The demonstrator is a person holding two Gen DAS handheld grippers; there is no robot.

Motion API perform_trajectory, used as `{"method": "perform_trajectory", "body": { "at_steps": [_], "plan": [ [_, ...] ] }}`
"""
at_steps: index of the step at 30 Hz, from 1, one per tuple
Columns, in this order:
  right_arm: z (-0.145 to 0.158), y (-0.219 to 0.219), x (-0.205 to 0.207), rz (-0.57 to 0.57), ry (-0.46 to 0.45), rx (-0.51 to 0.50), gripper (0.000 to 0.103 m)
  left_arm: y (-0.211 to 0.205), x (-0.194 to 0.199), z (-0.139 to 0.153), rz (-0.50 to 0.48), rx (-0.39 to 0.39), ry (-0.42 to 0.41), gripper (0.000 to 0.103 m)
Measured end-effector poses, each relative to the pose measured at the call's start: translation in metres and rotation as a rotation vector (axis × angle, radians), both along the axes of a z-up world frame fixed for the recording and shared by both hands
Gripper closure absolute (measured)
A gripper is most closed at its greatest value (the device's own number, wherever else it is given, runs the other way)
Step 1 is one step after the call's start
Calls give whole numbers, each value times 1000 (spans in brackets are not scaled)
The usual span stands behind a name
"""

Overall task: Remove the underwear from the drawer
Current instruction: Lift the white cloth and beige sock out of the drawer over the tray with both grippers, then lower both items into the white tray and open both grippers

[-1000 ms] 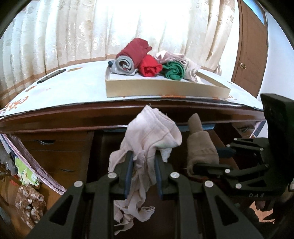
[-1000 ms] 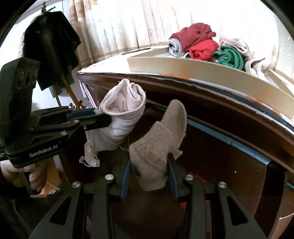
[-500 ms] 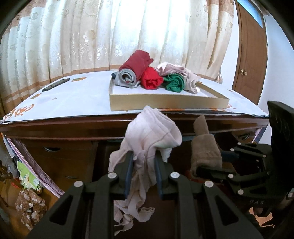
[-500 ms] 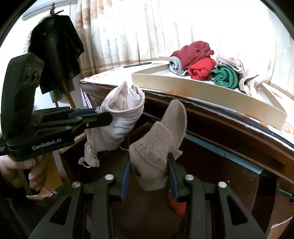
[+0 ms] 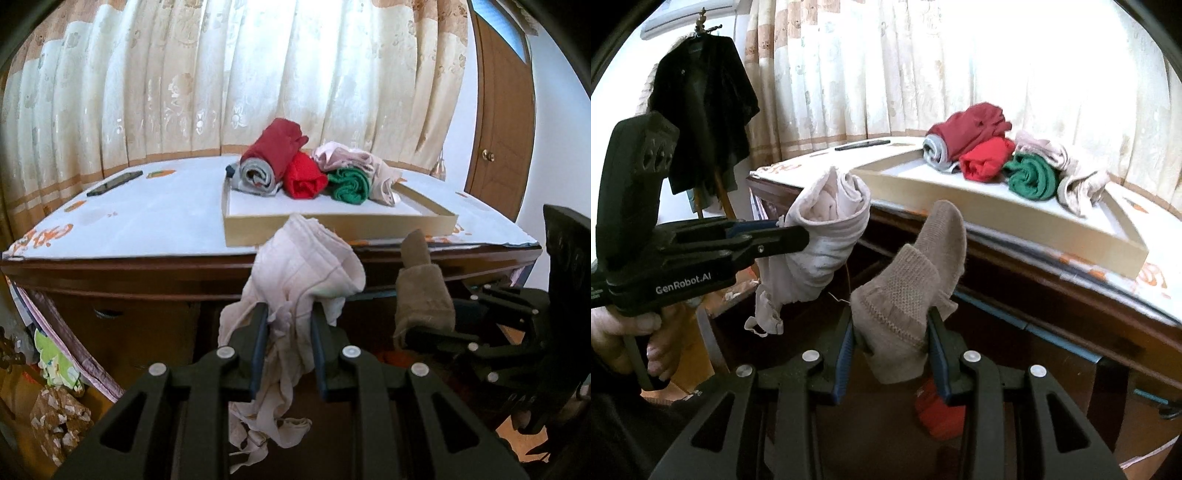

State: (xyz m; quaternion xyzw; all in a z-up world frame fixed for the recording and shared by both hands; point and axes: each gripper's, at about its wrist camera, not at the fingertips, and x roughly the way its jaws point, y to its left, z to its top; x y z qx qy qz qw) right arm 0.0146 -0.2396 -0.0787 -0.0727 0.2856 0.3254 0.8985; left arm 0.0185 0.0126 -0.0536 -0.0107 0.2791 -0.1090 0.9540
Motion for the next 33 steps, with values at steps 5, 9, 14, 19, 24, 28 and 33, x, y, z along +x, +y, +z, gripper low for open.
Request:
{"method": "perform_trajectory", "body": {
  "at_steps": [5, 9, 14, 19, 24, 28, 33],
  "plan": [
    [19, -4, 2, -2, -39, -3, 64, -1, 3, 14, -2, 4, -31, 83],
    [32, -4, 5, -2, -69, -15, 64, -1, 8, 25, -10, 10, -49, 83],
    [41, -3, 13, -3, -87, -31, 64, -2, 18, 42, -20, 29, -77, 83],
    [52, -3, 19, -7, -105, -26, 64, -5, 26, 58, -34, 33, -104, 83],
    [65, -2, 24, -11, -126, -27, 64, -7, 34, 72, -38, 29, -124, 83],
    [74, -2, 34, -18, -135, -31, 64, -6, 45, 83, -37, 32, -135, 83],
    [86, -4, 51, -30, -128, -26, 64, -4, 66, 95, -46, 24, -123, 83]
  ]
}}
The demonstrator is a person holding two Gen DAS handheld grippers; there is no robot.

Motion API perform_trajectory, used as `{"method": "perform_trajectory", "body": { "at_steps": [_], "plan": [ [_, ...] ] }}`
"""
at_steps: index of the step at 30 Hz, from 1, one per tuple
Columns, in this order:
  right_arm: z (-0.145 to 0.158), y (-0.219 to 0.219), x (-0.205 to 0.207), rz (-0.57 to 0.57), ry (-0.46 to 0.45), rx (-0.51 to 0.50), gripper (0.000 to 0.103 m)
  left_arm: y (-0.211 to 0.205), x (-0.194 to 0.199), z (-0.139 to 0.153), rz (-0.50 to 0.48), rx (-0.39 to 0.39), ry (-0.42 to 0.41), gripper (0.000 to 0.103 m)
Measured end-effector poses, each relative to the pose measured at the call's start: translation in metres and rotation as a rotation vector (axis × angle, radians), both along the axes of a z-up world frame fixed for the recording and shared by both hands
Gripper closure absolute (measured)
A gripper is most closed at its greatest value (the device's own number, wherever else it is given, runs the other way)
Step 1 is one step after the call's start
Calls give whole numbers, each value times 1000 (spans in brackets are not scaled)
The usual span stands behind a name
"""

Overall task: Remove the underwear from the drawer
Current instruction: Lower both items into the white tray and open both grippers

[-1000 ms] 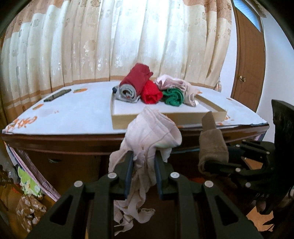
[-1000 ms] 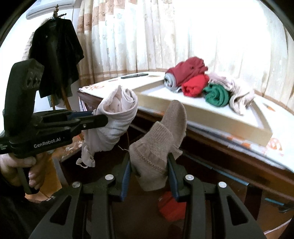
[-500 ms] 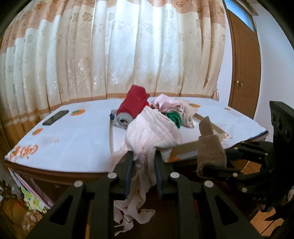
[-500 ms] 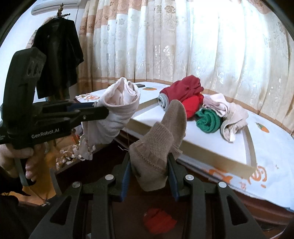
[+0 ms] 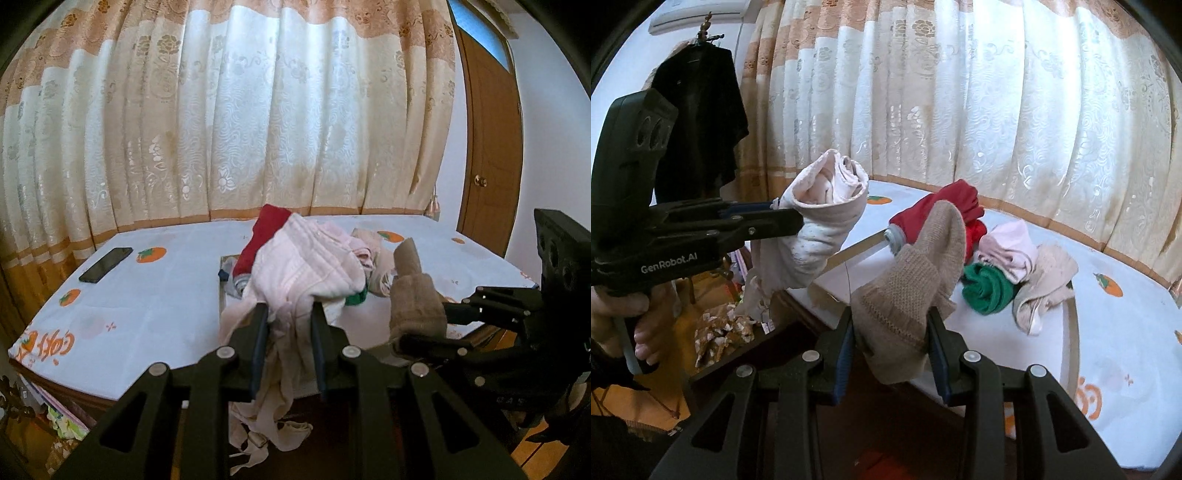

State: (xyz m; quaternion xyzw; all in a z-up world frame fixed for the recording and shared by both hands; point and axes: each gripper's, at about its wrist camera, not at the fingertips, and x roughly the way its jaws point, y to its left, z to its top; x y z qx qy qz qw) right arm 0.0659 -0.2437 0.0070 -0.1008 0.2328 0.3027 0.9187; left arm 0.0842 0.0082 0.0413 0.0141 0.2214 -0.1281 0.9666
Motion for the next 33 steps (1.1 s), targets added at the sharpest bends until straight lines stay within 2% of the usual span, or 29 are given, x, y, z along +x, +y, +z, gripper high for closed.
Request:
{"method": "perform_trajectory", "body": {
  "at_steps": [16, 19, 24, 29, 33],
  "plan": [
    [7, 9, 67, -23, 92, 12, 64, -10, 76, 22, -6, -65, 85, 83],
    [5, 10, 75, -26, 113, 19, 64, -13, 89, 25, 4, -53, 86, 83],
    [-2, 13, 85, -28, 147, 10, 64, -15, 109, 13, 10, -66, 143, 83],
    [-14, 15, 98, -33, 204, -4, 64, -23, 121, -7, 3, -40, 217, 83],
    [-22, 16, 103, -34, 235, -17, 64, -26, 126, -17, 4, -20, 244, 83]
  ]
}}
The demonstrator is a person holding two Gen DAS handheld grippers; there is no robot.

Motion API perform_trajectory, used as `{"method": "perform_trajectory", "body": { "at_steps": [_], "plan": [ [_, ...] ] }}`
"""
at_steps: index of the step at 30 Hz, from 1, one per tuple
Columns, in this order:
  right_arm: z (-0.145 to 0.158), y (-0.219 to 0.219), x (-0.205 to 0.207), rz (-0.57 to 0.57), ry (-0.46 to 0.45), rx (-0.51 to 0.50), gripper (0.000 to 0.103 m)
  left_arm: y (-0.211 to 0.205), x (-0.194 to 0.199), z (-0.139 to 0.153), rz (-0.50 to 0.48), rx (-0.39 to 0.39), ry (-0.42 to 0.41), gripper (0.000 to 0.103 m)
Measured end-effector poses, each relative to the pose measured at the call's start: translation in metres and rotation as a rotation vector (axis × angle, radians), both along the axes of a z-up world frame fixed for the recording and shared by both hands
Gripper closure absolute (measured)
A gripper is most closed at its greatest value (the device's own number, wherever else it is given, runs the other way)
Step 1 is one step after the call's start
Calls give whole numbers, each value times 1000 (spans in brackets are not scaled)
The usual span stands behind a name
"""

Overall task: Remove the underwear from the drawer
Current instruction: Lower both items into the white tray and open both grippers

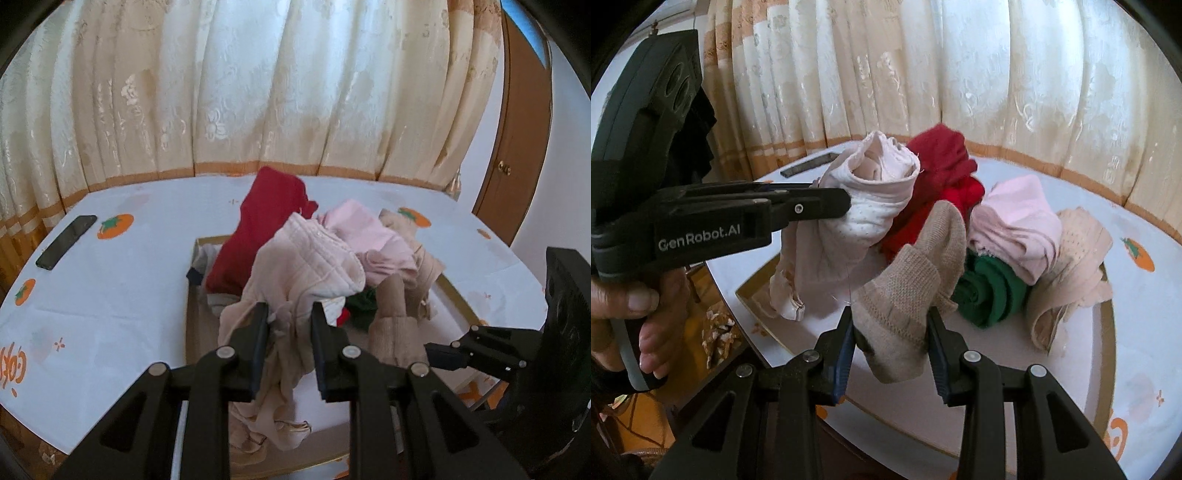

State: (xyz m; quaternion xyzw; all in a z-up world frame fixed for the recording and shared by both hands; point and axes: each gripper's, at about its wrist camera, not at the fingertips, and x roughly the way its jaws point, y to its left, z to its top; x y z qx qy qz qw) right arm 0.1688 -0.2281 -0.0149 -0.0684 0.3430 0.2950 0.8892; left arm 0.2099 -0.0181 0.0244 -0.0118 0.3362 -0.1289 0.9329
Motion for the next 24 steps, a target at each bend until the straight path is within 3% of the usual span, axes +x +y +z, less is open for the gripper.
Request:
{"method": "perform_trajectory", "body": {
  "at_steps": [16, 19, 24],
  "plan": [
    [-13, 10, 6, 20, 55, -42, 62, -4, 3, -11, -15, 36, 15, 73],
    [-12, 11, 11, 19, 62, -41, 62, -3, 0, -13, -8, 55, 1, 64],
    [-11, 8, 10, -4, 49, -31, 56, -5, -7, -13, -17, 84, -26, 60]
  ]
}}
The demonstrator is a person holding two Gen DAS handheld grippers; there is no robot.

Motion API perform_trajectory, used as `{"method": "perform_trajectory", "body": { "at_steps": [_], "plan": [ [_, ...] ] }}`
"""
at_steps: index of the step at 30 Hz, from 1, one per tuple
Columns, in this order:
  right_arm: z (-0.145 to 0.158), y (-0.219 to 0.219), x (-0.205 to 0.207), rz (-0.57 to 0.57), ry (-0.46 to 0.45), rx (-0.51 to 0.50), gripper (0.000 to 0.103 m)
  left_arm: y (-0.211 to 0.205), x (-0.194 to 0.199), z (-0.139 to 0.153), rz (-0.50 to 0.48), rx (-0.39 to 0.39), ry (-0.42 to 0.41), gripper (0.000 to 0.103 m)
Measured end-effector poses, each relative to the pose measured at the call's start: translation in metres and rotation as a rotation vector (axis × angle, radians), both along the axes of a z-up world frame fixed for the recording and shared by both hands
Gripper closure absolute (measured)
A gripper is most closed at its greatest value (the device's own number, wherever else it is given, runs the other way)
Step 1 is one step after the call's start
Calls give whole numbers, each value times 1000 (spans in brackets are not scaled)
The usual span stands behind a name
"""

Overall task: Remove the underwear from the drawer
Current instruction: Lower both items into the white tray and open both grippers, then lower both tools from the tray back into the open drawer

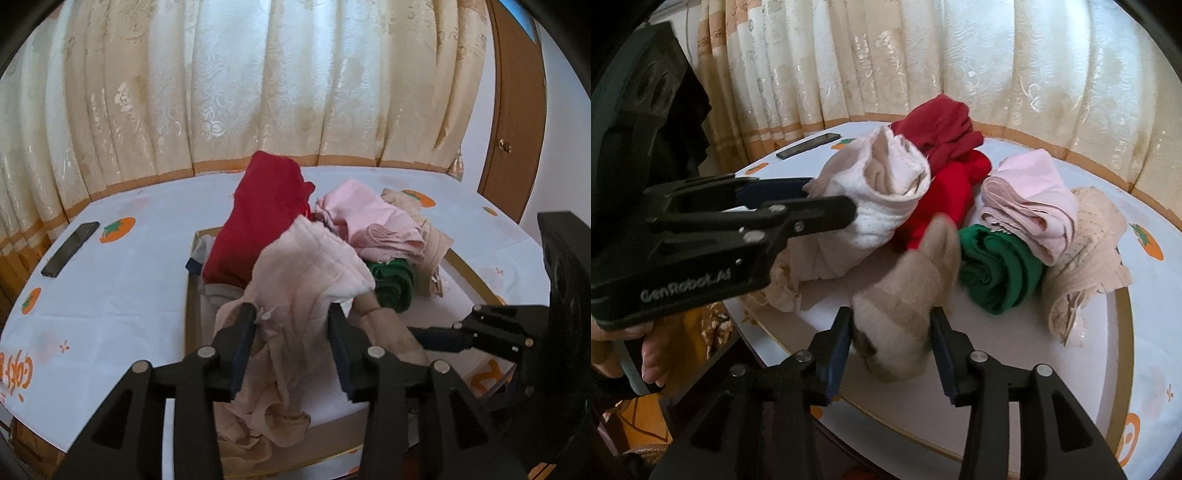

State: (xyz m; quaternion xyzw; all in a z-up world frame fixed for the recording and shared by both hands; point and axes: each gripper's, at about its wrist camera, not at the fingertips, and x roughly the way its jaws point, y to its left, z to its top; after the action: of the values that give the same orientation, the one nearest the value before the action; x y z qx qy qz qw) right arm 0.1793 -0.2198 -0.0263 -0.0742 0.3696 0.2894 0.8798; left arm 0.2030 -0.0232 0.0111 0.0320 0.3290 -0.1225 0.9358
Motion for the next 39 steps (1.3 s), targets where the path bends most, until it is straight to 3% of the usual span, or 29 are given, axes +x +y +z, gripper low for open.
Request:
{"method": "perform_trajectory", "body": {
  "at_steps": [23, 32, 39],
  "plan": [
    [1, -5, -16, -11, -27, -9, 50, 6, -21, 7, 10, -36, -40, 45],
    [18, -28, -67, 15, -34, -33, 49, 3, -67, 11, -67, -37, -68, 38],
    [13, -59, -110, 17, 1, -83, 46, -2, -104, -5, -121, -31, -46, 35]
  ]
}}
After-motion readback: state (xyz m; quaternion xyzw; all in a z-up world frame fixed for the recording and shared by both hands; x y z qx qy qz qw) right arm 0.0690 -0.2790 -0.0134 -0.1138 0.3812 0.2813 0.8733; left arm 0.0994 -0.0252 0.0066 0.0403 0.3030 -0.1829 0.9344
